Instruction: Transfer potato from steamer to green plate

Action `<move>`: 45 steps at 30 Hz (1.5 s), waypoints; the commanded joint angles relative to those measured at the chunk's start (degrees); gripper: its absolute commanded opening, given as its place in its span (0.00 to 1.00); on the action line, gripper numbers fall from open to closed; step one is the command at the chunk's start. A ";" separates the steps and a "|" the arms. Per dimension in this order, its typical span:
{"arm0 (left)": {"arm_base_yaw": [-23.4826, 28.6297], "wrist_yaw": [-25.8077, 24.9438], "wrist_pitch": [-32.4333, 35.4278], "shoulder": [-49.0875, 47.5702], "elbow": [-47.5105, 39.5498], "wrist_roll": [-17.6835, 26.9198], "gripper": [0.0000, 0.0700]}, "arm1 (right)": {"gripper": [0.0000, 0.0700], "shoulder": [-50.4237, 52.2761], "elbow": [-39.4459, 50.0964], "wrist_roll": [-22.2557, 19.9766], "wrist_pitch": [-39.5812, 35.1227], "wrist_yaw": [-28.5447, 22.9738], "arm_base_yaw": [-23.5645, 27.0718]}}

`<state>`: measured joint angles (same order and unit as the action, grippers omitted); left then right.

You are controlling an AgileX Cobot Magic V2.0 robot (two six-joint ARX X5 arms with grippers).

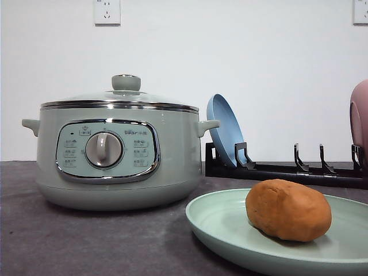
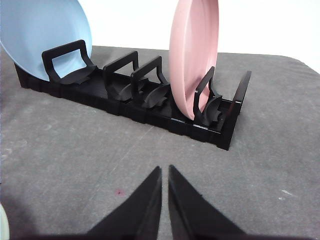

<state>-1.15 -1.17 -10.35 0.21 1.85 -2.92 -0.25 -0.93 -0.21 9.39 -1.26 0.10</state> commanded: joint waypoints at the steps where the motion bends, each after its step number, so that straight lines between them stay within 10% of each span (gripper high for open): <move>1: 0.07 0.35 -0.39 -0.02 -1.16 -0.37 0.04 | 0.02 0.04 0.26 -0.06 -0.61 -0.09 0.13; 45: 0.07 0.35 -0.39 -0.02 -1.16 -0.37 0.04 | 0.02 0.04 0.26 -0.04 -0.61 -0.09 0.13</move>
<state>-1.15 -1.17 -10.35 0.21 1.85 -2.92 -0.25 -0.93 -0.21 9.39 -1.26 0.10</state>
